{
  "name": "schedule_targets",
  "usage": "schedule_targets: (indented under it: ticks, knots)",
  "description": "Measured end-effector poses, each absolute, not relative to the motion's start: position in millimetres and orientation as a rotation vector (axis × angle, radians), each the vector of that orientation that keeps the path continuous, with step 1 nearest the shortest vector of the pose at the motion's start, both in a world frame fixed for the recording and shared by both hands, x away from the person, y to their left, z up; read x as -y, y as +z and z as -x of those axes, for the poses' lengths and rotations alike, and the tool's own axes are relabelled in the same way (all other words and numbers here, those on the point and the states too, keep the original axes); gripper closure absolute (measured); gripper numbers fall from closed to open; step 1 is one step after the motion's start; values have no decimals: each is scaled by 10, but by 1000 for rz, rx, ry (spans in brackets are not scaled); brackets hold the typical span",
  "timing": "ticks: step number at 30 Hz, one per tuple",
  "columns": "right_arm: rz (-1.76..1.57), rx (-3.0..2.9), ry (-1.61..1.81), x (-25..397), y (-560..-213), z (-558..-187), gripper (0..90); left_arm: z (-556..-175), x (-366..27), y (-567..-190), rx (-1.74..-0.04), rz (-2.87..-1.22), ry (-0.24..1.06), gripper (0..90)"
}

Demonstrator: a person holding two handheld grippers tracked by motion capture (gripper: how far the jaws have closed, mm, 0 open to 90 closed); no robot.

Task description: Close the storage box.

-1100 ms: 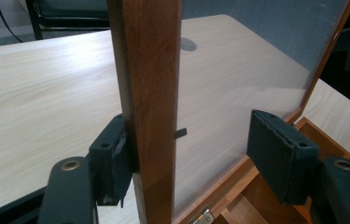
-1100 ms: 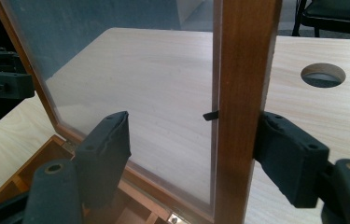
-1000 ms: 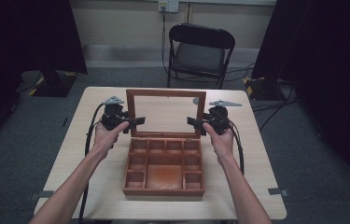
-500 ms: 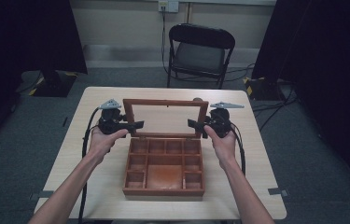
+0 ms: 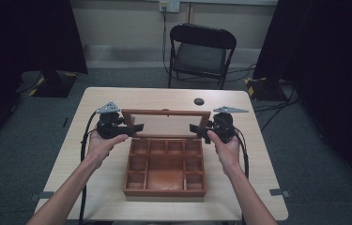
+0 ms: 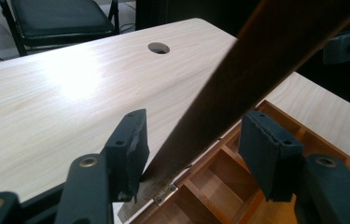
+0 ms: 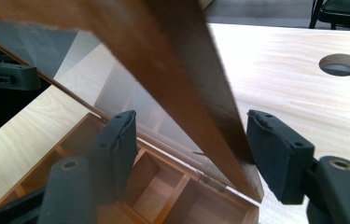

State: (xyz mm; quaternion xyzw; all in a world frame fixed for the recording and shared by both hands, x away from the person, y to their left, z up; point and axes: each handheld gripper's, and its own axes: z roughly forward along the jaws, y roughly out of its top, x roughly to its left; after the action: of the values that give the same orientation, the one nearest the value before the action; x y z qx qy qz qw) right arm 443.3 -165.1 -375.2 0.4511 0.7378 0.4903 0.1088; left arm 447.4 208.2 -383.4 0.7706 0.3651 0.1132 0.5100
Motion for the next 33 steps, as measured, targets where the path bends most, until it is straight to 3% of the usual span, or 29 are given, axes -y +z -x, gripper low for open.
schedule_targets:
  ticks: [8,22,33]
  knots:
    - [-1327,-2194,1425,1692,-3786,-4365,334,-4397,-2074,-3852,-899,-1855,260,388]
    - [-1338,-2229,1357,1866,-3880,-4236,313,-4299,-2047,-3905,-900,-1892,270,200]
    - [-1375,-2288,1298,1959,-3927,-4207,306,-4268,-1996,-3893,-880,-1906,268,171]
